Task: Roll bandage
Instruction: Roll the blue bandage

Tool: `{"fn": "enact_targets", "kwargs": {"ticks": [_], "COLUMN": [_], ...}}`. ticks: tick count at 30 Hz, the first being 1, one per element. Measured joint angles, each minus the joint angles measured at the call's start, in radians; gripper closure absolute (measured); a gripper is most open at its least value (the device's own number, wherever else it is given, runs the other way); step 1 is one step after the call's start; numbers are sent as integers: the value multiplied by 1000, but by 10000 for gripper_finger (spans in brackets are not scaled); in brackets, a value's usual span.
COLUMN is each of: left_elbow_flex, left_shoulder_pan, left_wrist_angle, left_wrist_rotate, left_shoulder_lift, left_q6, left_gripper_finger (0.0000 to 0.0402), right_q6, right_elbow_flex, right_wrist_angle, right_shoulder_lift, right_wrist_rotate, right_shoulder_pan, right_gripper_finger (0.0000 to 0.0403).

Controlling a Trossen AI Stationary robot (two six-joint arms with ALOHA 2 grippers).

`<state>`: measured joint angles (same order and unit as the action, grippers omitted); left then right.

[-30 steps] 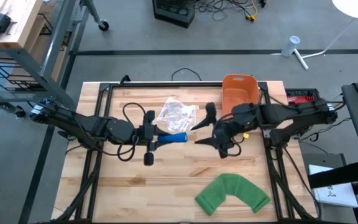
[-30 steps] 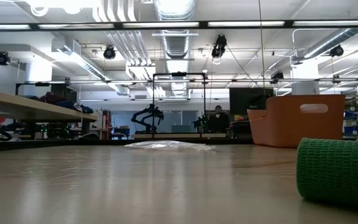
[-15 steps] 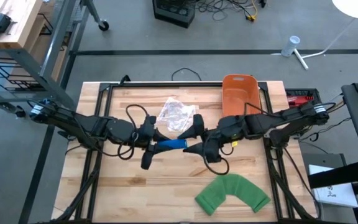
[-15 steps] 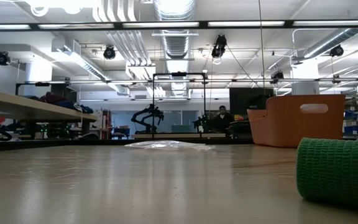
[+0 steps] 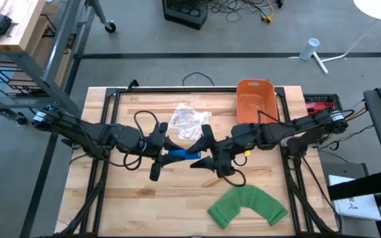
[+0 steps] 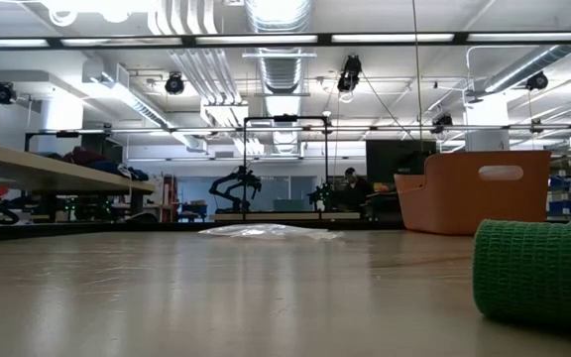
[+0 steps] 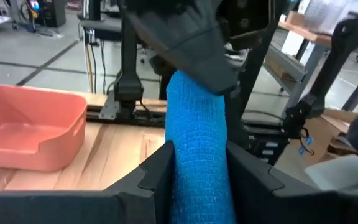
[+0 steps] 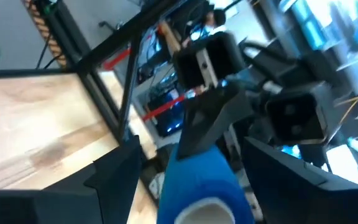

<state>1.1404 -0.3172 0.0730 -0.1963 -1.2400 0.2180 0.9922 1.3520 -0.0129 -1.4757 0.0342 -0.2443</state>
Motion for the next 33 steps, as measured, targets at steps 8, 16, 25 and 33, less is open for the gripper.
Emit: {"fn": "enact_targets", "kwargs": {"ticks": [8, 16, 25, 33], "left_elbow_flex": [0, 0, 0, 0], "left_shoulder_pan": [0, 0, 0, 0], "left_wrist_angle": [-58, -55, -57, -79], "left_wrist_rotate": [70, 82, 83, 62], "left_shoulder_lift": [0, 0, 4, 5], "left_q6": [-27, -52, -49, -15], "left_gripper_finger": [284, 285, 286, 283], "right_q6": [26, -23, -134, -184], "right_elbow_flex": [0, 0, 1, 1], "right_wrist_angle": [-51, -39, 138, 174], "right_shoulder_lift": [-14, -4, 112, 118], "right_wrist_rotate": [43, 50, -39, -161], "right_shoulder_pan": [0, -1, -45, -65], "right_gripper_finger": [144, 166, 168, 183]}}
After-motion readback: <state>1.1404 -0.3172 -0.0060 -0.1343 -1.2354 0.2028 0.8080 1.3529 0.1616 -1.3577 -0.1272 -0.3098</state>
